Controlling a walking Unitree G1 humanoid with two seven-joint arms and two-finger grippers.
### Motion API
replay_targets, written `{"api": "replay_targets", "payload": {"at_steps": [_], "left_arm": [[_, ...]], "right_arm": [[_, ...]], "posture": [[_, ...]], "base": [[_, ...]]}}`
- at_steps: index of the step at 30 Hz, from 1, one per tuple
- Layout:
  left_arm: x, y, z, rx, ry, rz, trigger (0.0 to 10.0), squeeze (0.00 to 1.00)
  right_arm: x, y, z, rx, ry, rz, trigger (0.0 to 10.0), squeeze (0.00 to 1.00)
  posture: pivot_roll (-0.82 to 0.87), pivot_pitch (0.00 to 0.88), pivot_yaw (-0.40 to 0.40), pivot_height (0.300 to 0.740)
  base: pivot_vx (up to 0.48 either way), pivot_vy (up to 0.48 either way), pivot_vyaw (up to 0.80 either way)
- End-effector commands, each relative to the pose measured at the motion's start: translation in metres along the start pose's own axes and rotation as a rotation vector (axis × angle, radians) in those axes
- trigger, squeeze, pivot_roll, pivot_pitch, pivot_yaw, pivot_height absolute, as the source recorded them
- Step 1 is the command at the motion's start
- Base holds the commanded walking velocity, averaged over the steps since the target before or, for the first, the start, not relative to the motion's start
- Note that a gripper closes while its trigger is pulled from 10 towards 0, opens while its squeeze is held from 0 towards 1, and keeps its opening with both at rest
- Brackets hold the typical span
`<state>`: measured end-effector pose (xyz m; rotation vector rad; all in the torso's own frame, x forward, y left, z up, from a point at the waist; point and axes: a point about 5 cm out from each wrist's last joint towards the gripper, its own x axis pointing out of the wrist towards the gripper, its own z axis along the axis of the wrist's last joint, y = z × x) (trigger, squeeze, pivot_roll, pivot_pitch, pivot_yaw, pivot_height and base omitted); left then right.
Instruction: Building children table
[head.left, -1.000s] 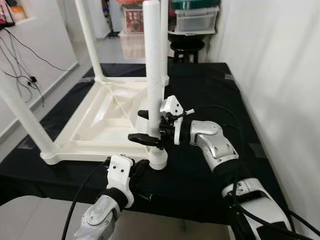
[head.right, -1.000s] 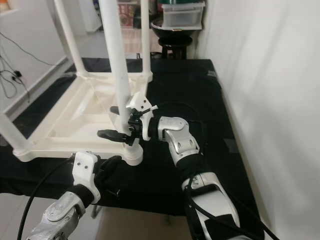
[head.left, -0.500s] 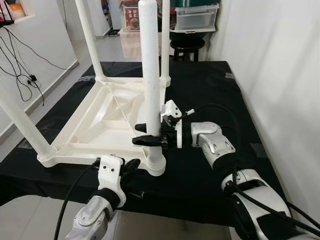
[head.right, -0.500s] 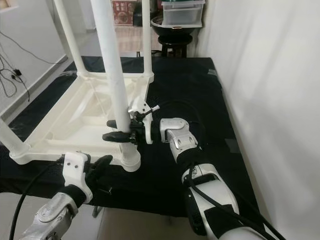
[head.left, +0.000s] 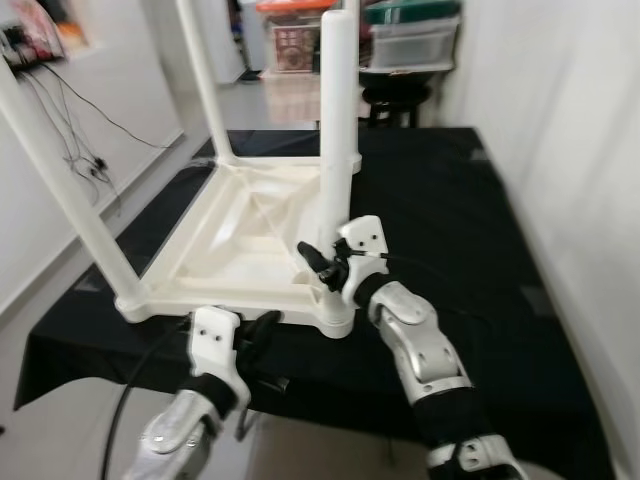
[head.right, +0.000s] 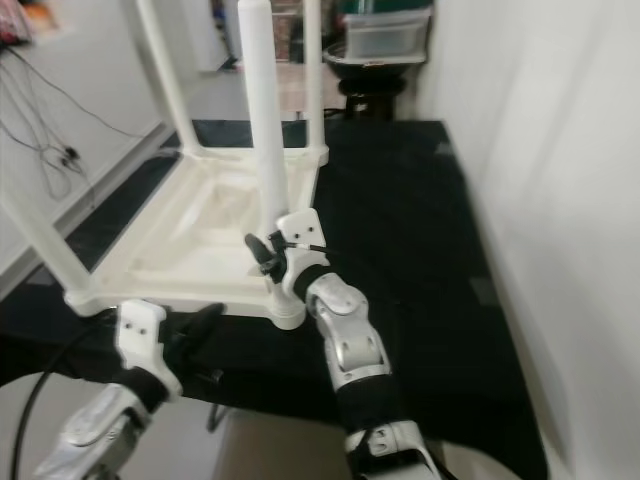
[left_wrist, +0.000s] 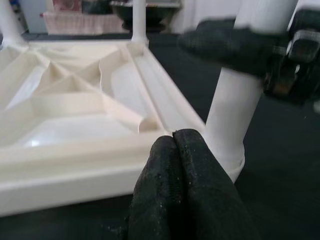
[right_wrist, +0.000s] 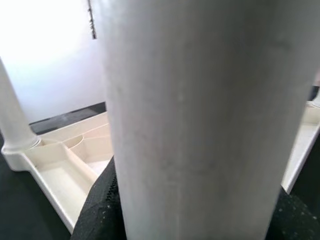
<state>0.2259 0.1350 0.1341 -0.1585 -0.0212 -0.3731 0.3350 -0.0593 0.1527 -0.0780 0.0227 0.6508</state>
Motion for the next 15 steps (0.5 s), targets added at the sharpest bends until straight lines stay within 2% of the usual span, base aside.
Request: {"api": "replay_targets", "payload": {"at_steps": [1, 2, 3, 5, 6, 8, 9, 11, 13, 14, 15], "left_arm": [[-0.002, 0.001, 0.001, -0.016, -0.001, -0.008, 10.0, 0.00], [-0.002, 0.001, 0.001, -0.016, -0.001, -0.008, 10.0, 0.00], [-0.003, 0.000, 0.001, -0.009, 0.002, -0.005, 10.0, 0.00], [-0.004, -0.001, 0.001, -0.001, 0.005, -0.002, 10.0, 0.00], [-0.004, -0.001, 0.001, 0.000, 0.003, 0.004, 10.0, 0.00], [-0.005, -0.001, 0.002, -0.001, 0.002, 0.008, 10.0, 0.00], [-0.005, -0.001, 0.002, -0.003, 0.002, 0.009, 10.0, 0.00], [-0.005, -0.001, 0.002, -0.003, 0.002, 0.009, 10.0, 0.00], [-0.004, -0.001, 0.001, -0.004, 0.003, 0.007, 10.0, 0.00], [-0.004, -0.001, 0.001, -0.004, 0.003, 0.007, 10.0, 0.00], [-0.003, 0.000, 0.001, -0.004, 0.004, 0.006, 10.0, 0.00]], "right_arm": [[-0.003, 0.004, -0.030, 0.049, 0.132, 0.037, 0.0, 0.00], [-0.003, 0.004, -0.030, 0.049, 0.132, 0.037, 0.0, 0.00], [-0.002, 0.002, -0.028, 0.043, 0.132, 0.024, 5.0, 0.00], [-0.002, 0.003, -0.027, 0.038, 0.138, 0.004, 5.0, 0.00], [-0.001, 0.003, -0.022, 0.030, 0.125, 0.029, 10.0, 0.11], [-0.001, 0.004, -0.017, 0.024, 0.117, 0.038, 10.0, 0.11], [0.002, 0.003, -0.007, 0.035, 0.083, 0.101, 10.0, 1.00], [0.002, 0.003, -0.007, 0.035, 0.083, 0.101, 10.0, 1.00], [0.007, 0.000, 0.017, 0.037, -0.004, 0.273, 10.0, 1.00], [0.007, 0.000, 0.017, 0.037, -0.004, 0.273, 10.0, 1.00], [0.006, 0.000, 0.029, 0.015, -0.043, 0.423, 10.0, 1.00]], "posture": [[-0.07, 0.044, 0.052, 0.740], [-0.07, 0.044, 0.052, 0.740], [-0.06, 0.052, 0.050, 0.740], [-0.06, 0.052, 0.050, 0.740], [-0.06, 0.052, 0.046, 0.740], [-0.06, 0.052, 0.046, 0.740], [-0.05, 0.047, 0.042, 0.740], [-0.05, 0.047, 0.042, 0.740], [-0.05, 0.045, 0.043, 0.740], [-0.05, 0.045, 0.043, 0.740], [-0.05, 0.034, 0.042, 0.740]], "base": [[0.000, 0.000, 0.00], [0.000, 0.000, 0.00], [0.000, 0.000, 0.00], [0.000, 0.000, 0.00], [0.000, 0.000, 0.00], [0.000, 0.000, 0.00], [0.000, 0.000, 0.00], [0.000, 0.000, 0.00], [0.000, 0.000, 0.00], [0.000, 0.000, 0.00], [0.000, 0.000, 0.00]]}}
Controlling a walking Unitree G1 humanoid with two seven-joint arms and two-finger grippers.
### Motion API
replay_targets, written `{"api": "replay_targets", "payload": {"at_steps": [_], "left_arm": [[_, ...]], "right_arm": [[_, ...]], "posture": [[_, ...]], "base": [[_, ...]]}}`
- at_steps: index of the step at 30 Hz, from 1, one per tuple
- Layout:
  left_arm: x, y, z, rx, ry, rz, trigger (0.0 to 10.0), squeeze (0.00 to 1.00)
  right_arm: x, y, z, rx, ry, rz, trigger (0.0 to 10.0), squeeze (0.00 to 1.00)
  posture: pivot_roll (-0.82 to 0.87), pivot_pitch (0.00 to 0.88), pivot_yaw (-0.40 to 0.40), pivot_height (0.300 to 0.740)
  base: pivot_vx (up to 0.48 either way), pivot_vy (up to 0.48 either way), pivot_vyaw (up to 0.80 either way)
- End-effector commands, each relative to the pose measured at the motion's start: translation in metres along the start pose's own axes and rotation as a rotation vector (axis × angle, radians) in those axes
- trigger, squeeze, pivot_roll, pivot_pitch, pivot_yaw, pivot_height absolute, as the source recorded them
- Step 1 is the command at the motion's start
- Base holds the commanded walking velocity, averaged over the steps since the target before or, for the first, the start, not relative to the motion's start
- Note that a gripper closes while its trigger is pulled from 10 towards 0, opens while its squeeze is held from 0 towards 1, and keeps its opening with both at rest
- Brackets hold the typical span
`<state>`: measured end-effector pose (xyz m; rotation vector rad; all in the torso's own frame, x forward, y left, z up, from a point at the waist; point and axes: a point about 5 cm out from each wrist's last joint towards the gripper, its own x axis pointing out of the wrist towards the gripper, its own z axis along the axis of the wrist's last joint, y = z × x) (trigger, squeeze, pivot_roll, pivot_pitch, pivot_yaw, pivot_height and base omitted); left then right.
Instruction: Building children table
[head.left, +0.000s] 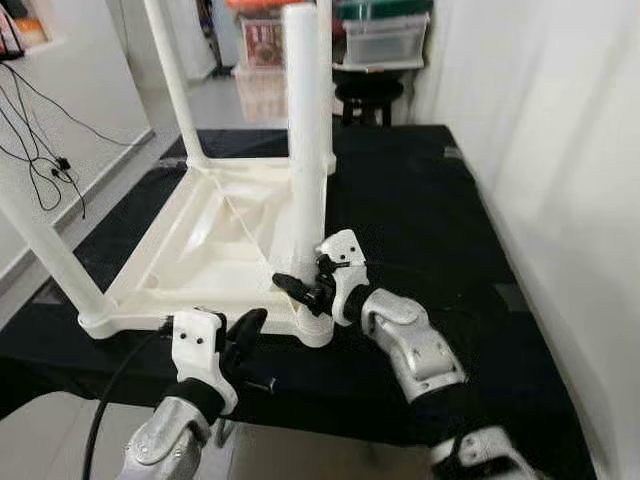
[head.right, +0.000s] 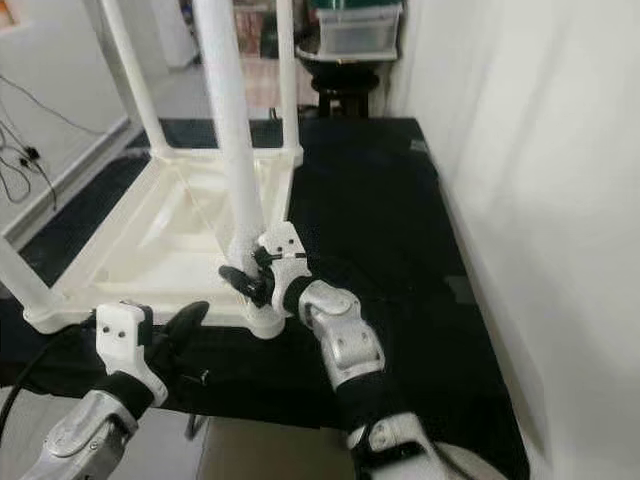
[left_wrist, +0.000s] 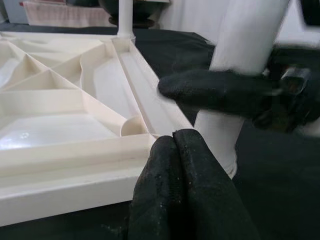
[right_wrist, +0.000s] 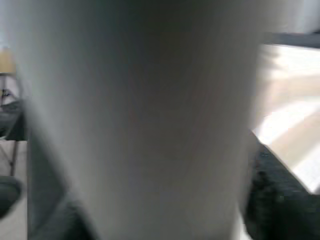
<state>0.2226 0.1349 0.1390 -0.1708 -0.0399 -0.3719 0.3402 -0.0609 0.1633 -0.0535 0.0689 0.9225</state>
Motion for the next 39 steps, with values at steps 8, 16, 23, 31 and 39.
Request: {"api": "replay_targets", "payload": {"at_steps": [8, 16, 23, 31, 39], "left_arm": [[0.003, 0.004, -0.006, -0.003, 0.028, 0.006, 10.0, 0.00], [0.002, 0.003, -0.007, -0.010, 0.028, 0.012, 10.0, 0.00], [0.000, 0.001, -0.006, -0.011, 0.028, 0.007, 10.0, 0.00], [-0.003, 0.002, -0.006, -0.007, 0.029, 0.011, 10.0, 0.00], [-0.001, 0.004, -0.008, 0.000, 0.042, 0.001, 10.0, 0.00]], "right_arm": [[0.008, 0.005, 0.030, -0.081, -0.037, 0.554, 10.0, 0.00], [0.012, 0.000, 0.026, -0.046, -0.027, 0.527, 0.0, 0.00], [-0.010, -0.005, 0.013, -0.060, -0.033, 0.511, 0.0, 0.00], [-0.007, -0.005, -0.015, 0.079, 0.014, -0.203, 0.0, 0.00], [-0.003, 0.005, -0.031, 0.080, 0.069, -0.274, 0.0, 0.00]], "posture": [[-0.02, 0.009, 0.029, 0.740], [-0.02, 0.012, 0.026, 0.740], [-0.02, 0.030, 0.028, 0.740], [-0.03, 0.042, 0.023, 0.740], [-0.01, 0.012, 0.023, 0.740]], "base": [[0.000, 0.000, 0.00], [0.000, 0.000, 0.00], [0.000, 0.000, 0.00], [0.000, 0.000, 0.00], [0.000, 0.000, 0.00]]}}
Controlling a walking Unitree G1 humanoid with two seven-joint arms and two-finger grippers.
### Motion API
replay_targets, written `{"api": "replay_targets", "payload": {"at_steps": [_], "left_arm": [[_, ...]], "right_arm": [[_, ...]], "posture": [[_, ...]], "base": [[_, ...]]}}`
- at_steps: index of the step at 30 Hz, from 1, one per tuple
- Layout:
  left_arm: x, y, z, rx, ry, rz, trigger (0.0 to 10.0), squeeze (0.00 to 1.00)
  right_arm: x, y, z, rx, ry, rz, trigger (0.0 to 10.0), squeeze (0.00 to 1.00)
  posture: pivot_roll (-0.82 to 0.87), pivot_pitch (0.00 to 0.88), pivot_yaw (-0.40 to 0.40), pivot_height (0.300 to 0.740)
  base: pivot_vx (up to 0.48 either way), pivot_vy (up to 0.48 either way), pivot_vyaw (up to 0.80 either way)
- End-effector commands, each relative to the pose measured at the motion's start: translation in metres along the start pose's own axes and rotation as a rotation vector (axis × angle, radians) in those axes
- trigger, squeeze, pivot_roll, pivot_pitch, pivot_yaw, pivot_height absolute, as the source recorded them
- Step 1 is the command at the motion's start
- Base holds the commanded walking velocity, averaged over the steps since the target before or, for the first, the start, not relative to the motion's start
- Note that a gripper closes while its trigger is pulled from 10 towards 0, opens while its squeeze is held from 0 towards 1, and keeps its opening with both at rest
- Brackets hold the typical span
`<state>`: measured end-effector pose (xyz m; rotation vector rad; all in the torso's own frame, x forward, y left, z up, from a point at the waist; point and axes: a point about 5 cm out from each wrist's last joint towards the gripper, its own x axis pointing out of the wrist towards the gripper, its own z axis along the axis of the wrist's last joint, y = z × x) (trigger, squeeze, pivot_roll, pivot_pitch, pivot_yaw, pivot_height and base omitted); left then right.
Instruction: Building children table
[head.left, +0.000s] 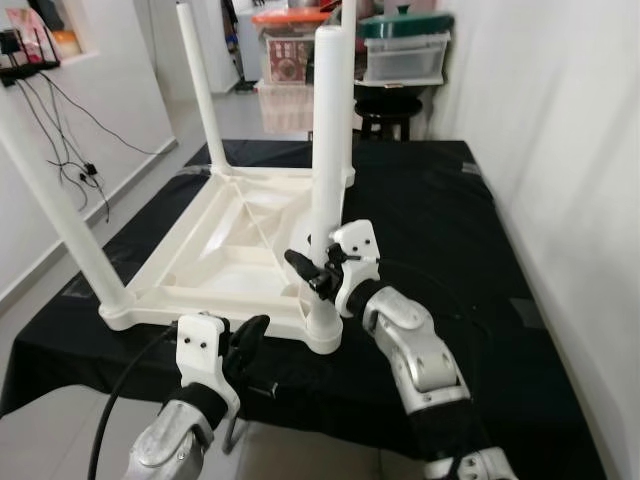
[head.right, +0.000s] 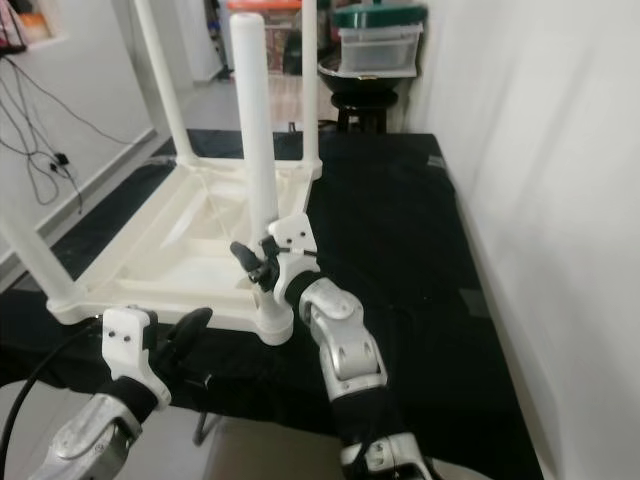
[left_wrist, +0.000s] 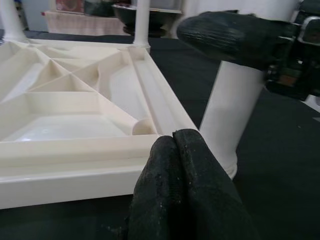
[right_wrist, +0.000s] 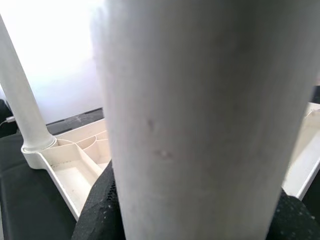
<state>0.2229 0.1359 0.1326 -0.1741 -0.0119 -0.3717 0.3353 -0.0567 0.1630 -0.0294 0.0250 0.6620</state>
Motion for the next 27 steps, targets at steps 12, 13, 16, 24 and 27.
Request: {"api": "replay_targets", "payload": {"at_steps": [12, 13, 16, 24, 27], "left_arm": [[0.002, 0.001, -0.001, 0.000, 0.009, 0.003, 10.0, 0.00], [0.003, 0.001, -0.001, 0.000, 0.008, 0.003, 10.0, 0.00], [0.003, 0.003, -0.001, -0.002, 0.005, 0.005, 10.0, 0.00], [0.004, 0.004, -0.001, -0.007, -0.004, 0.009, 10.0, 0.00], [0.004, 0.004, -0.001, -0.008, -0.006, 0.010, 10.0, 0.00]], "right_arm": [[-0.004, 0.003, -0.006, 0.038, 0.034, 0.221, 10.0, 1.00], [-0.005, -0.002, 0.002, 0.036, -0.010, 0.310, 10.0, 1.00], [-0.002, -0.013, 0.003, 0.005, -0.004, 0.377, 10.0, 0.00], [-0.002, -0.024, -0.017, -0.052, 0.113, 0.463, 10.0, 0.00], [-0.001, -0.025, -0.016, -0.038, 0.103, 0.467, 10.0, 0.00]], "posture": [[-0.02, 0.009, 0.030, 0.740], [-0.01, 0.007, 0.027, 0.740], [-0.01, 0.004, 0.021, 0.740], [0.00, 0.000, 0.014, 0.740], [0.00, 0.000, 0.014, 0.740]], "base": [[0.000, 0.000, 0.00], [0.000, 0.000, 0.00], [0.000, 0.000, 0.00], [0.000, 0.000, 0.00], [0.000, 0.000, 0.00]]}}
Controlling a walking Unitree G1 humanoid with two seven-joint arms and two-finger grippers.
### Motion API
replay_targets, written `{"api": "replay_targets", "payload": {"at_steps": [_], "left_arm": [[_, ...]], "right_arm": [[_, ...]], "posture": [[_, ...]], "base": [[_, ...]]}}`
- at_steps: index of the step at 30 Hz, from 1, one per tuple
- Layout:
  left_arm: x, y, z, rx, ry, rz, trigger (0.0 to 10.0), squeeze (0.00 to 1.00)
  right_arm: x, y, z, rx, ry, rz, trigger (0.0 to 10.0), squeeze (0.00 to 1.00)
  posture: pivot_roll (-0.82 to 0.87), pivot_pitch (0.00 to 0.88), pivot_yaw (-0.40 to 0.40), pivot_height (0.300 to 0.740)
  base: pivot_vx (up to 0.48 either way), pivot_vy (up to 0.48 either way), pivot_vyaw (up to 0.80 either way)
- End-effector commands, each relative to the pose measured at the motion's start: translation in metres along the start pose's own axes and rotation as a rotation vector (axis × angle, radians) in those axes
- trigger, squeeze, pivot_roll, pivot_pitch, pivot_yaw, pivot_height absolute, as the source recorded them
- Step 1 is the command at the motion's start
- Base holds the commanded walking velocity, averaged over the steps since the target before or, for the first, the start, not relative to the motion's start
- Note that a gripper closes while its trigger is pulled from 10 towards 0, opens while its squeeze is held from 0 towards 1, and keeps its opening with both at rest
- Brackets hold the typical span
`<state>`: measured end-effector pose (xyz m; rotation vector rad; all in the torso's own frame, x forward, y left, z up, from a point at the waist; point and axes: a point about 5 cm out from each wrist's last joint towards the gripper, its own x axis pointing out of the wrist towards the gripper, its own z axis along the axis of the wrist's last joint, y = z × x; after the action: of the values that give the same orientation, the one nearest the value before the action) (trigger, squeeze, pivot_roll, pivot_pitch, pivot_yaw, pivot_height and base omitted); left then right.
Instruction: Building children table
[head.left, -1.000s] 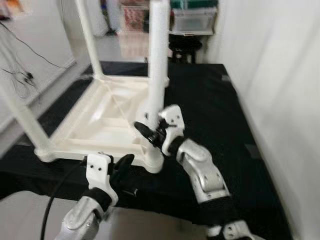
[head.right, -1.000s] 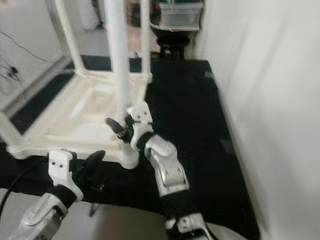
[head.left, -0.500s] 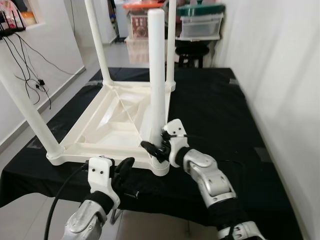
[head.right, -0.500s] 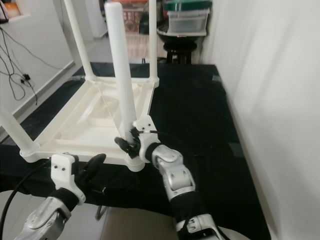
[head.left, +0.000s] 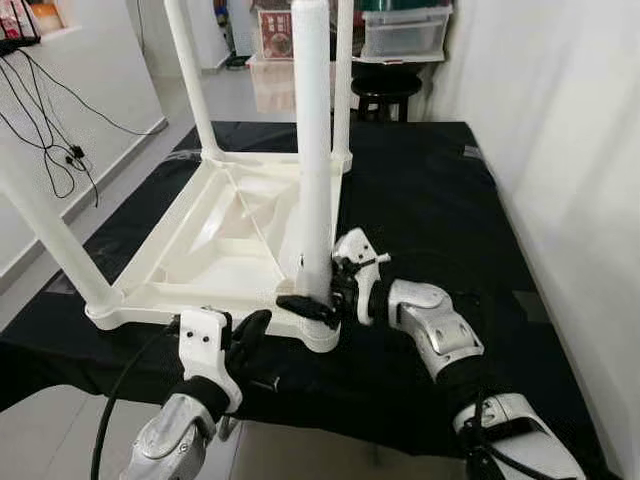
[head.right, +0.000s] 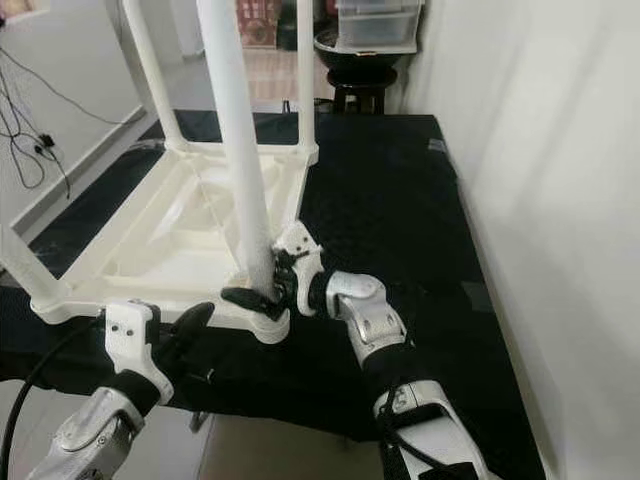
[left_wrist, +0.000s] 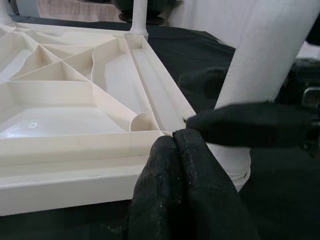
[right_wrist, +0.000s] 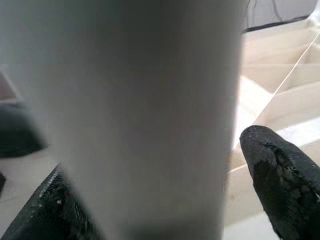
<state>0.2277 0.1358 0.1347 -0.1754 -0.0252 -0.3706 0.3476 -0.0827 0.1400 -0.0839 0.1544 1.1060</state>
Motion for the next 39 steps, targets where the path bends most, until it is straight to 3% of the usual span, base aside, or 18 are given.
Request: {"api": "replay_targets", "payload": {"at_steps": [1, 2, 15, 17, 19, 20, 21, 22, 23, 24, 25, 27, 28, 32, 36, 37, 38, 39], "left_arm": [[-0.001, 0.003, -0.003, -0.011, 0.005, 0.010, 10.0, 0.00], [-0.001, 0.003, -0.003, -0.012, 0.003, 0.010, 10.0, 0.00], [0.001, 0.002, -0.002, -0.015, -0.002, 0.007, 10.0, 0.00], [0.000, 0.002, -0.001, -0.018, -0.004, 0.005, 10.0, 0.00], [0.000, 0.002, -0.001, -0.018, -0.004, 0.005, 10.0, 0.00], [0.000, 0.002, -0.001, -0.018, -0.004, 0.005, 10.0, 0.00], [-0.001, 0.002, -0.001, -0.017, -0.004, 0.006, 10.0, 0.00], [-0.001, 0.002, -0.001, -0.017, -0.004, 0.006, 10.0, 0.00], [-0.001, 0.002, -0.001, -0.016, -0.004, 0.007, 10.0, 0.00], [-0.001, 0.002, -0.001, -0.016, -0.004, 0.007, 10.0, 0.00], [-0.002, 0.003, 0.001, -0.014, -0.006, 0.010, 10.0, 0.00], [-0.003, 0.006, 0.002, -0.010, -0.007, 0.014, 10.0, 0.00], [-0.003, 0.006, 0.002, -0.010, -0.007, 0.014, 10.0, 0.00], [-0.001, 0.006, 0.002, -0.008, 0.001, 0.000, 10.0, 0.00], [-0.001, 0.006, 0.002, -0.008, 0.002, -0.003, 10.0, 0.00], [-0.001, 0.006, 0.002, -0.006, 0.000, 0.002, 10.0, 0.00], [-0.001, 0.006, 0.002, -0.006, -0.002, 0.007, 10.0, 0.00], [-0.001, 0.006, 0.002, -0.006, -0.002, 0.007, 10.0, 0.00]], "right_arm": [[0.005, -0.002, 0.008, 0.011, -0.029, 0.020, 6.4, 0.00], [0.006, -0.001, 0.007, 0.032, -0.035, 0.035, 0.0, 0.00], [0.004, -0.011, 0.006, 0.095, -0.094, -0.015, 0.0, 0.00], [0.005, -0.016, 0.004, 0.074, -0.069, -0.114, 0.0, 0.00], [0.005, -0.016, 0.004, 0.074, -0.069, -0.114, 0.0, 0.00], [0.004, -0.020, 0.003, 0.054, -0.043, -0.202, 0.0, 0.00], [0.000, -0.030, 0.002, 0.030, -0.028, -0.457, 0.0, 0.00], [0.000, -0.030, 0.002, 0.030, -0.028, -0.457, 0.0, 0.00], [-0.006, -0.035, 0.001, 0.012, -0.023, -0.639, 0.0, 0.00], [-0.006, -0.035, 0.001, 0.012, -0.023, -0.639, 0.0, 0.00], [-0.005, -0.015, -0.011, 0.030, -0.028, -0.668, 0.0, 0.00], [-0.001, 0.013, -0.011, -0.046, -0.070, -0.605, 0.0, 0.00], [-0.001, 0.013, -0.011, -0.046, -0.070, -0.605, 0.0, 0.00], [0.002, -0.003, -0.015, 0.099, -0.065, -0.610, 0.0, 0.00], [0.007, 0.000, -0.015, 0.063, -0.050, -0.586, 0.0, 0.00], [0.007, 0.001, -0.015, 0.041, -0.037, -0.605, 7.5, 0.00], [0.008, 0.002, -0.013, 0.053, -0.039, -0.583, 10.0, 0.00], [0.008, 0.002, -0.013, 0.053, -0.039, -0.583, 10.0, 0.00]], "posture": [[0.00, 0.000, 0.014, 0.740], [0.00, 0.005, 0.011, 0.740], [-0.02, 0.018, 0.025, 0.740], [-0.02, 0.019, 0.021, 0.740], [-0.02, 0.019, 0.021, 0.740], [-0.02, 0.022, 0.018, 0.740], [-0.01, 0.029, 0.003, 0.740], [-0.01, 0.029, 0.003, 0.740], [-0.01, 0.034, 0.000, 0.740], [-0.01, 0.034, 0.000, 0.740], [-0.02, 0.044, 0.011, 0.740], [-0.04, 0.047, 0.034, 0.740], [-0.04, 0.047, 0.034, 0.740], [-0.03, 0.038, 0.034, 0.740], [-0.04, 0.038, 0.035, 0.740], [-0.03, 0.035, 0.033, 0.740], [-0.02, 0.031, 0.026, 0.740], [-0.02, 0.031, 0.026, 0.740]], "base": [[0.000, 0.000, 0.00], [0.000, 0.000, 0.00], [0.000, 0.000, 0.00], [0.000, 0.000, 0.00], [0.000, 0.000, 0.00], [0.000, 0.000, 0.00], [0.000, 0.000, 0.00], [0.000, 0.000, 0.00], [0.000, 0.000, 0.00], [0.000, 0.000, 0.00], [0.000, 0.000, 0.00], [0.000, 0.000, 0.00], [0.000, 0.000, 0.00], [0.000, 0.000, 0.00], [0.000, 0.000, 0.00], [0.000, 0.000, 0.00], [0.000, 0.000, 0.00], [0.000, 0.000, 0.00]]}}
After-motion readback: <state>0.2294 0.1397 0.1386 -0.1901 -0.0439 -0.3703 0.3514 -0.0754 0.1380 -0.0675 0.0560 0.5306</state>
